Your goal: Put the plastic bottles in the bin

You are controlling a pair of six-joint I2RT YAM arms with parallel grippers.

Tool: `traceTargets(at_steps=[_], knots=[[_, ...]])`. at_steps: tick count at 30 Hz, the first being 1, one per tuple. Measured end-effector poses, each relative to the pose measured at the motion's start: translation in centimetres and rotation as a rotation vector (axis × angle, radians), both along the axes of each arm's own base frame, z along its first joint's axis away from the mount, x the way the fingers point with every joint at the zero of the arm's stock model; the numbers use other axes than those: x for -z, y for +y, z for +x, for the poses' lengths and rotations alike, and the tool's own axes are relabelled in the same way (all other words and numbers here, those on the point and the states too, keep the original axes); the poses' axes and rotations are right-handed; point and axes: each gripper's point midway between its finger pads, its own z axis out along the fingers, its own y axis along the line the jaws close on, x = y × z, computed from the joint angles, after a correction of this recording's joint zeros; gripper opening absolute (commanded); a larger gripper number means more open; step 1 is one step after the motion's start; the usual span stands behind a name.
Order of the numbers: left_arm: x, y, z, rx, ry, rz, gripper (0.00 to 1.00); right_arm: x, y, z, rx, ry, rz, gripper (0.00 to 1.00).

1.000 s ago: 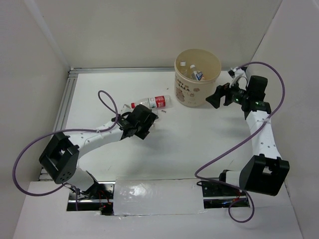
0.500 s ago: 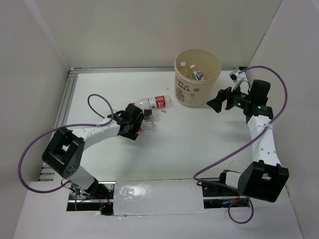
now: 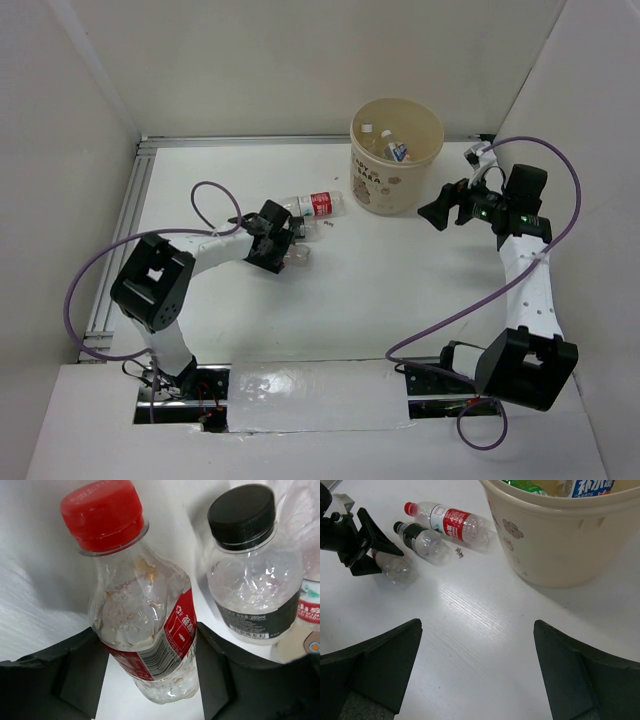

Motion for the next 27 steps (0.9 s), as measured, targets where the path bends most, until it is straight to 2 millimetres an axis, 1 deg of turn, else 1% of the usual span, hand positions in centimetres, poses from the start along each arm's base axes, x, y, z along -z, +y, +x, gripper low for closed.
traceTargets(at_steps=[3,5,6,7,8,9,10,11,12,13,14,16,17,18,19,20,21,22,23,24,25,26,27], knots=[[0.0,-0.2,-0.8,0.038,-0.005,0.0,0.34,0.0,0.2,-0.2,-0.015,-0.003,0.001,0.99],[-0.2,-0.1,-1.8,0.079,-0.01,0.011,0.29,0.0,0.3,-0.5,-0.023,-0.001,0.002,0.99],[-0.4,-0.2,-2.5,0.115,-0.013,0.022,0.23,0.0,0.3,-0.6,-0.027,-0.001,0.001,0.99],[-1.0,-0.3,-3.2,0.156,-0.023,0.03,0.23,0.0,0.3,-0.7,-0.032,-0.002,-0.002,0.99],[-1.8,-0.7,-3.7,0.202,-0.043,0.035,0.18,0.1,0.3,-0.8,-0.04,-0.004,-0.005,0.99],[-3.0,-1.1,-4.1,0.255,-0.076,0.04,0.16,0.2,0.4,-1.0,-0.05,-0.003,-0.01,0.95],[-4.7,-1.9,-4.3,0.324,-0.134,0.043,0.13,0.4,0.5,-1.3,-0.064,-0.004,-0.017,0.9],[-6.9,-2.8,-4.4,0.39,-0.204,0.04,0.09,0.6,0.7,-1.6,-0.084,-0.003,-0.022,0.82],[-9.2,-3.6,-4.1,0.443,-0.279,0.034,0.09,0.9,0.8,-1.9,-0.102,-0.001,-0.029,0.57],[-11.8,-4.8,-3.8,0.502,-0.361,0.026,0.09,1.1,1.0,-2.2,-0.124,-0.005,-0.04,0.39],[-14.5,-5.9,-3.2,0.556,-0.449,0.017,0.03,1.3,1.1,-2.5,-0.144,-0.01,-0.05,0.22],[-20.6,-8.0,-1.5,0.637,-0.631,0.013,0.02,1.7,1.3,-3.1,-0.179,-0.017,-0.07,0.0],[-24.2,-9.2,-0.2,0.665,-0.736,0.008,0.02,2.1,1.4,-3.3,-0.192,-0.018,-0.078,0.0],[-27.0,-10.0,0.8,0.684,-0.821,0.013,0.02,2.5,1.4,-3.6,-0.202,-0.017,-0.086,0.0],[-30.0,-10.9,1.7,0.703,-0.905,0.016,0.02,3.0,1.5,-3.9,-0.212,-0.016,-0.095,0.02],[-32.4,-11.8,2.8,0.716,-0.98,0.02,0.02,3.5,1.5,-4.3,-0.222,-0.012,-0.105,0.13],[-35.1,-12.9,3.9,0.722,-1.066,0.022,0.03,4.0,1.7,-4.7,-0.235,-0.013,-0.116,0.17],[-36.5,-13.7,4.8,0.729,-1.12,0.025,0.05,4.4,1.8,-5.1,-0.245,-0.012,-0.127,0.21],[-38.1,-14.8,6.1,0.737,-1.177,0.036,0.05,4.7,1.9,-5.5,-0.254,-0.01,-0.138,0.33],[-39.1,-15.8,7.1,0.738,-1.211,0.038,0.1,4.9,2.0,-5.9,-0.262,-0.013,-0.15,0.35],[-40.1,-16.9,8.4,0.741,-1.247,0.043,0.12,5.0,2.2,-6.1,-0.275,-0.022,-0.164,0.35],[-40.4,-17.9,9.6,0.746,-1.271,0.054,0.15,5.0,2.3,-6.3,-0.286,-0.03,-0.176,0.37],[-40.9,-18.9,10.9,0.742,-1.3,0.058,0.21,5.0,2.5,-6.6,-0.297,-0.036,-0.185,0.43]])
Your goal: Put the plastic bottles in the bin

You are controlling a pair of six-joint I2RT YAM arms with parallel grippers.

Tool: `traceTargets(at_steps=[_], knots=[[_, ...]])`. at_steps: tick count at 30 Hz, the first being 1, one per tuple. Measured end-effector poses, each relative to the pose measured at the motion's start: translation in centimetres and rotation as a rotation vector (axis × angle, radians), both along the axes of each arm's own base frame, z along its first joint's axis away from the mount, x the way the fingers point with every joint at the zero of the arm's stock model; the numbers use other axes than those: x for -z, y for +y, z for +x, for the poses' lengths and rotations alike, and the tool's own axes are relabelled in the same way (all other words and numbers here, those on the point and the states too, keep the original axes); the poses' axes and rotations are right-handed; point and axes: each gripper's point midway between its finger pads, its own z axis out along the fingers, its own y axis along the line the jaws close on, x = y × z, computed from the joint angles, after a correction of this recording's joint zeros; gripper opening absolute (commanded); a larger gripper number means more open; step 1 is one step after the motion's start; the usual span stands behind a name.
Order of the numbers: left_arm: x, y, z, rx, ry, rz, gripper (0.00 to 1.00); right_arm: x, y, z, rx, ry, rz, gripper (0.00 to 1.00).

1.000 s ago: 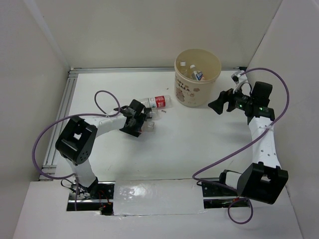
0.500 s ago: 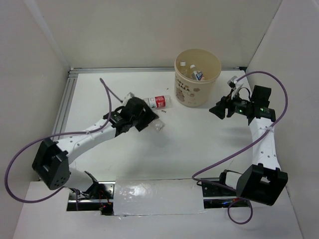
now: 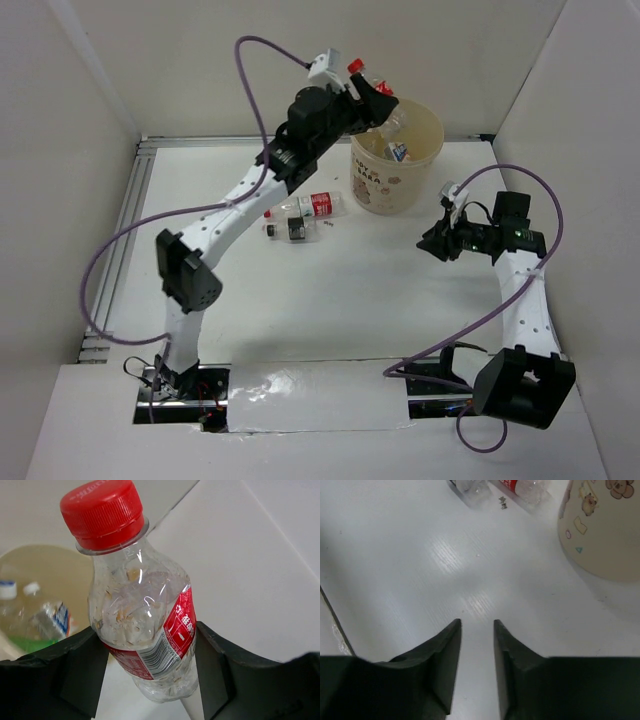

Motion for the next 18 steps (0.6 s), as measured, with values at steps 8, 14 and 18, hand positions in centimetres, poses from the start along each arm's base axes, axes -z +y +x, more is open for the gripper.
traceTargets(at_steps=[8,14,18], knots=[[9.2,-3.0,6.7,-0.099,0.055,0.14,0.84,-0.2,1.1,-0.5,-0.056,-0.034,-0.033,0.8],[13.3,-3.1,7.7,-0.1,0.104,0.213,0.99,0.0,2.3,-0.7,-0.101,-0.039,-0.054,0.87],[12.4,-3.2,7.7,-0.096,0.081,0.195,0.99,0.4,3.5,-0.9,-0.132,-0.029,-0.064,0.93]])
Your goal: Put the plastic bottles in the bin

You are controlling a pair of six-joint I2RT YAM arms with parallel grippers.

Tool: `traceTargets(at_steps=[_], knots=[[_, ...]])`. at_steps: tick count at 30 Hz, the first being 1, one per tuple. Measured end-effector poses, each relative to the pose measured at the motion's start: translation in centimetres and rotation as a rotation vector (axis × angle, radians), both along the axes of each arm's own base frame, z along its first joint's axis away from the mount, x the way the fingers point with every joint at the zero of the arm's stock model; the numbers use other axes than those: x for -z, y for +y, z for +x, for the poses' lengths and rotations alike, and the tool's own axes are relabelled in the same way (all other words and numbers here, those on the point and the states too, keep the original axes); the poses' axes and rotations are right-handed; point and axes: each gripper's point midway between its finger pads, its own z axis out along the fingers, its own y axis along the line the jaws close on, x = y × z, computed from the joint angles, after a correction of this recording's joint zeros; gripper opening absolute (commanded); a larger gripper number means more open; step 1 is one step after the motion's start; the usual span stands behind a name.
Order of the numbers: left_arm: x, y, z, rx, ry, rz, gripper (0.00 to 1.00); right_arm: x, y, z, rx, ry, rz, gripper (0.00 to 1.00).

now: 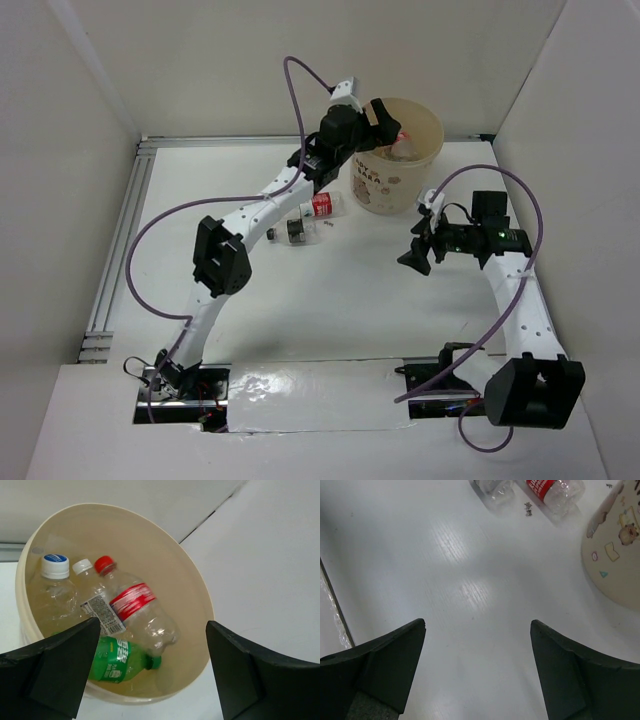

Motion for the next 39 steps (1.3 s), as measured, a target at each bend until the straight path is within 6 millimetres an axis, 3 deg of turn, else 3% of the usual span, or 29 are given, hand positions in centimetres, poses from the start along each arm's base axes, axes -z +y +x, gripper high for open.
traceTargets(at_steps=[3,6,10,12,14,18,22,25,30,34,39], knots=[[-0.7,0.5,-0.6,0.001,-0.009,0.006,0.99,-0.2,1.3,0.2,-0.037,-0.023,-0.009,0.95],[-1.2,3.0,-2.9,-0.017,0.002,0.051,0.99,-0.4,3.6,0.5,-0.115,-0.066,-0.018,0.95],[-2.6,10.1,-9.1,-0.075,0.012,0.112,0.99,0.4,8.3,1.4,-0.248,-0.143,-0.064,0.96],[-3.3,15.0,-13.1,-0.118,0.006,0.109,0.99,1.5,10.8,1.9,-0.304,-0.17,-0.094,0.96],[-2.5,19.6,-16.8,-0.171,0.014,0.107,0.99,2.9,13.4,2.6,-0.347,-0.2,-0.136,0.96],[3.0,26.4,-22.7,-0.275,0.1,0.109,0.99,5.7,17.2,4.6,-0.376,-0.247,-0.2,0.98],[12.1,30.5,-28.1,-0.319,0.276,0.184,0.99,7.2,19.6,8.7,-0.355,-0.306,-0.256,1.0],[15.1,32.5,-30.7,-0.35,0.351,0.201,0.99,7.5,21.0,11.5,-0.336,-0.346,-0.278,1.0],[14.8,33.9,-32.1,-0.389,0.358,0.143,0.99,7.2,23.9,15.2,-0.343,-0.398,-0.28,1.0],[15.3,34.4,-32.6,-0.406,0.381,0.151,0.99,8.7,26.5,15.5,-0.406,-0.394,-0.286,1.0],[15.9,34.8,-32.9,-0.418,0.401,0.173,0.99,12.4,28.5,14.2,-0.498,-0.319,-0.317,0.99]])
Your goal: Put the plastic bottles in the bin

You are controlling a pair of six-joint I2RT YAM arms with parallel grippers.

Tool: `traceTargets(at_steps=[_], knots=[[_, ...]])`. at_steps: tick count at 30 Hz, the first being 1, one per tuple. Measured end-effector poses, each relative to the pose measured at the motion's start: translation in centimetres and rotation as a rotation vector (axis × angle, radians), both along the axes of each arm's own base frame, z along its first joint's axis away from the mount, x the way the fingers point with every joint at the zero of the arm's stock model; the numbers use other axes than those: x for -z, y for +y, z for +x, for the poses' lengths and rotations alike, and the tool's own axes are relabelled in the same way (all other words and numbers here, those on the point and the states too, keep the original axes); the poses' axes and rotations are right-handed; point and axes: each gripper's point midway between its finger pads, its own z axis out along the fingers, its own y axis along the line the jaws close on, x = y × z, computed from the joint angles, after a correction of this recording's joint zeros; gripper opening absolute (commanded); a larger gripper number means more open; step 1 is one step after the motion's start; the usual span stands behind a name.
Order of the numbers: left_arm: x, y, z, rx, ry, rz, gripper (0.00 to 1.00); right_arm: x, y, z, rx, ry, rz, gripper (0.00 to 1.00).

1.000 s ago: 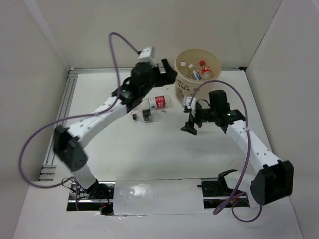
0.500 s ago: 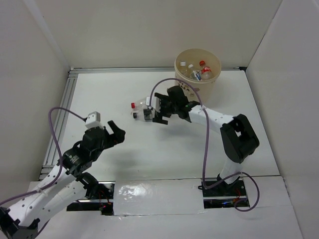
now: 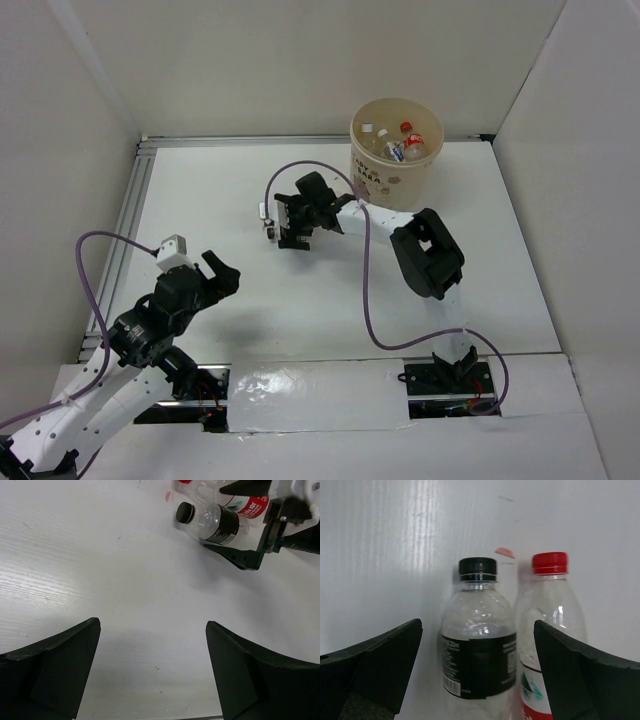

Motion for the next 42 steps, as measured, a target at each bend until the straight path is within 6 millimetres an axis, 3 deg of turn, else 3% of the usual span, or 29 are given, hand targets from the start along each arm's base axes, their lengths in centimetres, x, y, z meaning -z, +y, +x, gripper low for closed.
traceTargets(at_steps=[5,7,10,12,13,17,19,21,23,27,29,32,34,36,38,39,42], knots=[[0.2,0.1,-0.1,-0.002,0.008,0.007,0.99,3.7,-0.3,-0.5,-0.005,0.076,-0.075,0.9],[0.2,0.1,-0.1,-0.003,0.007,0.006,0.99,4.1,-0.6,-0.4,0.0,0.088,-0.08,0.86],[0.1,0.1,0.0,-0.004,0.006,0.004,0.99,4.3,-1.2,-0.3,0.008,0.097,-0.092,0.69],[0.0,-0.2,0.4,-0.008,0.001,-0.007,0.99,4.5,-1.7,-0.6,0.006,0.109,-0.106,0.5],[-0.1,-0.4,0.6,-0.015,0.001,-0.02,0.99,4.4,-2.1,-0.9,0.003,0.112,-0.112,0.44],[0.2,-1.5,2.4,-0.045,0.017,-0.059,0.99,3.7,-4.1,-4.3,-0.024,0.213,-0.151,0.29],[0.7,-2.1,3.5,-0.063,0.042,-0.086,0.99,1.4,-4.4,-6.4,-0.051,0.262,-0.139,0.26],[1.2,-2.7,4.6,-0.085,0.083,-0.12,0.99,-2.6,-4.0,-7.5,-0.069,0.259,-0.088,0.25],[1.3,-3.4,5.9,-0.113,0.12,-0.173,0.99,-8.2,-3.1,-7.6,-0.072,0.21,-0.004,0.25],[0.9,-4.8,8.6,-0.171,0.178,-0.321,0.99,-22.3,-2.6,-6.2,-0.041,0.0,0.22,0.26],[1.0,-5.7,10.0,-0.191,0.207,-0.399,0.99,-28.3,-4.6,-5.1,0.031,-0.114,0.314,0.26],[1.5,-7.2,11.9,-0.209,0.259,-0.481,0.99,-33.5,-9.5,-2.0,0.194,-0.245,0.391,0.29],[1.6,-8.4,13.5,-0.218,0.295,-0.518,0.99,-34.8,-13.0,0.4,0.311,-0.286,0.404,0.33],[1.5,-9.8,15.5,-0.217,0.318,-0.552,0.99,-34.4,-16.7,3.2,0.428,-0.292,0.396,0.45],[1.2,-11.3,17.4,-0.222,0.34,-0.587,0.99,-32.9,-19.9,5.8,0.52,-0.267,0.378,0.57],[1.1,-12.0,18.5,-0.226,0.345,-0.604,0.99,-31.9,-21.1,6.8,0.555,-0.249,0.366,0.68],[1.2,-13.4,20.9,-0.246,0.361,-0.645,0.99,-28.5,-23.6,9.4,0.633,-0.172,0.344,0.84]])
